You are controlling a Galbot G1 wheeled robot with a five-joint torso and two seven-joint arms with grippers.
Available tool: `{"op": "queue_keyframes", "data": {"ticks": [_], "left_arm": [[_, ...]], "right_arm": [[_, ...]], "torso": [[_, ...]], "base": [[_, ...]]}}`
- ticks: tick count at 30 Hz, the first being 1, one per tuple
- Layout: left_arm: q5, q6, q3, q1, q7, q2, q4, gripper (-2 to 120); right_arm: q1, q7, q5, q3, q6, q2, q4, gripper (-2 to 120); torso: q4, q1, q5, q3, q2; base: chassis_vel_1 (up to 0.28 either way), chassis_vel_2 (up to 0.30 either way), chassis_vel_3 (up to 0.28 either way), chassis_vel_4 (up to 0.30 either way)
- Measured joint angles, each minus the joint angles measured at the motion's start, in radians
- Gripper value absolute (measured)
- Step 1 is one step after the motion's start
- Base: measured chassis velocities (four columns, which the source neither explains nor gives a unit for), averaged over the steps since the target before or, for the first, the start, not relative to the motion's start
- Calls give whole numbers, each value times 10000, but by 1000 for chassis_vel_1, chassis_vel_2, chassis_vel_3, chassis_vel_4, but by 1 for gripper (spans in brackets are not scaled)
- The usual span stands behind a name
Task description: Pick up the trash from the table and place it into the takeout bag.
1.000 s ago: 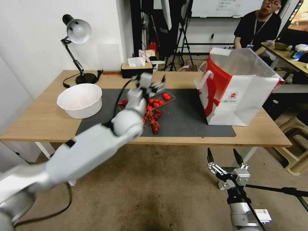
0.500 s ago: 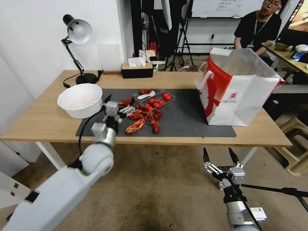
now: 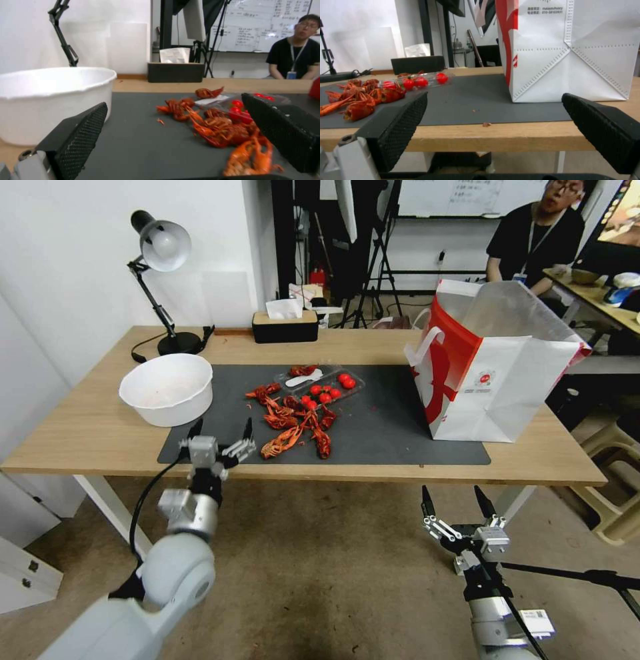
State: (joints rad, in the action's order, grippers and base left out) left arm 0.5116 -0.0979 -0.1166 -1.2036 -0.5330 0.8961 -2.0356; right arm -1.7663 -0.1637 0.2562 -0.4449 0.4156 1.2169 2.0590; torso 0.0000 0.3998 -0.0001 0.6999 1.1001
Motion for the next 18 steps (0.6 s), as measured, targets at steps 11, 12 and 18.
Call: {"op": "queue_keyframes", "data": {"ticks": [11,12,18], "left_arm": [[-753,-1176,-1696,-3145,1155,1007,-584,100],[-753,-1176,-1696,-3145,1155,1007,-584,100],[-1324,-1954,-2091,-4495,1141,1335,-329,100]], "right_arm": [[109,128,123,-147,-456,-93,112,100],[109,128,123,-147,-456,-93,112,100],[276,271,197,-140,-808,-165,53,100]], "torso": [[-1,0,0,0,0],[-1,0,0,0,0],[1,0,1,0,0]], "base": [[0,0,0,0],[0,0,0,0],[0,0,0,0]]}}
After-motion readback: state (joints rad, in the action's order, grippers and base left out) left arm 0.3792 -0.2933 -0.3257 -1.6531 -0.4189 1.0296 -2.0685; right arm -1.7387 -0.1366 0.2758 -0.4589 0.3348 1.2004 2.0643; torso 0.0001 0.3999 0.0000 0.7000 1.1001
